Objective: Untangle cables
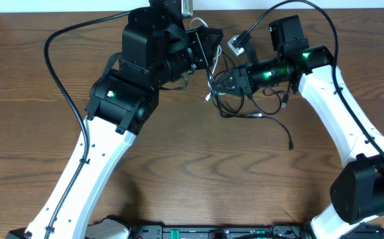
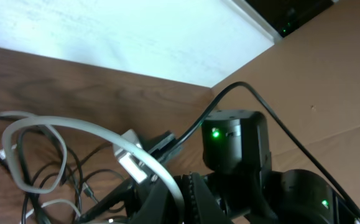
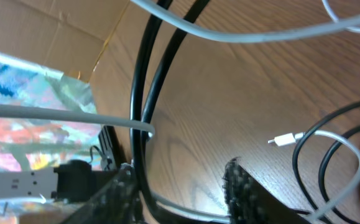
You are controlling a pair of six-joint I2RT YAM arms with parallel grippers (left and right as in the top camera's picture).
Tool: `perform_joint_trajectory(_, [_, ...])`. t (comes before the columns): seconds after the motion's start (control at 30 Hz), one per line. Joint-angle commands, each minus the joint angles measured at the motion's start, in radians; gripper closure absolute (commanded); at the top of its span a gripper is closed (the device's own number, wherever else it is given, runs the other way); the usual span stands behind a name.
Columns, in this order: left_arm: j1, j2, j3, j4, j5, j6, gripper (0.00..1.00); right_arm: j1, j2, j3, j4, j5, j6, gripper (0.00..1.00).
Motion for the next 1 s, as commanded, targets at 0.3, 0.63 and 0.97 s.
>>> perform_joint_trajectory(0.3, [0.003,-0.004,0.017,-0.001,0.045,-0.053,0.93,-0.001,-0.018,-0.001,0.018,0.032,0.011,0.88])
perform_joint_trajectory(0.63, [0.003,-0.004,0.017,-0.001,0.094,-0.061,0.93,-0.001,-0.018,-0.001,0.04,0.029,0.012,0.91])
perform_joint_trajectory(0.97, [0.003,-0.004,0.017,-0.018,0.094,-0.061,0.93,-0.002,-0.018,-0.001,0.1,0.026,0.071,0.91])
